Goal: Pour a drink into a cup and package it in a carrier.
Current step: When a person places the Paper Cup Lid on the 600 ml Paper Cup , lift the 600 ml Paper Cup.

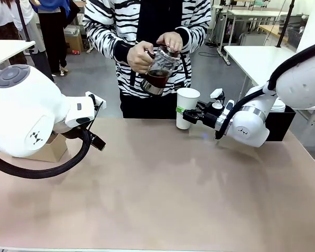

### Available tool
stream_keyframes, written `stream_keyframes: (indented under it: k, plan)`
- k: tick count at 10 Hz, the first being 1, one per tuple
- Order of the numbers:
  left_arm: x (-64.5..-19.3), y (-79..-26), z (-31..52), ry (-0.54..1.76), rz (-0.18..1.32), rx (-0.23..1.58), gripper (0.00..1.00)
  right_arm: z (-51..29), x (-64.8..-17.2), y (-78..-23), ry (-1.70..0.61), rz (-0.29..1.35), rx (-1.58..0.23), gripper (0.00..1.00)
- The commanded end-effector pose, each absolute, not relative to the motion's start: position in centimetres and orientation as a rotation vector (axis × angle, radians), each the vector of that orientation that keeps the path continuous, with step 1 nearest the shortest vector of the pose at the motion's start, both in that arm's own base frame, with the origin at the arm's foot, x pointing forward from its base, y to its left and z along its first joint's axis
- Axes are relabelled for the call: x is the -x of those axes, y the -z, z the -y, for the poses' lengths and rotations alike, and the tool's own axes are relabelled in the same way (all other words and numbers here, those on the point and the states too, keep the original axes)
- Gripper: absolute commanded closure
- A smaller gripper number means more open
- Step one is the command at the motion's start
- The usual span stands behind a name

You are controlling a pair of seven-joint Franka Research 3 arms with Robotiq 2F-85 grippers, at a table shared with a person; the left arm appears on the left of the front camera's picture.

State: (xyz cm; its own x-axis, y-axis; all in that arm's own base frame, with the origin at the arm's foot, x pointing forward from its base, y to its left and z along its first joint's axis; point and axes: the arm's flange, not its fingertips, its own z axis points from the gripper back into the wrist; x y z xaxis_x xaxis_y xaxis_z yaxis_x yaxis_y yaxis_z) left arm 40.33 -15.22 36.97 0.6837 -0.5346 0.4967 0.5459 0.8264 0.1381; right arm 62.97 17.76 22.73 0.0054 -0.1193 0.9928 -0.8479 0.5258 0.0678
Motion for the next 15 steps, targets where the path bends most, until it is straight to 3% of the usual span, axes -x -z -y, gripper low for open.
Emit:
stream_keyframes:
  k: [1,15]
  plan:
    - [-40.3,-37.02,15.21,0.606,0.551,0.024,0.0,-17.86,-62.81,-23.12,-0.707,1.473,-0.876,0.2]
    - [-40.3,-37.02,15.21,0.606,0.551,0.024,0.0,-17.86,-62.81,-23.12,-0.707,1.473,-0.876,0.2]
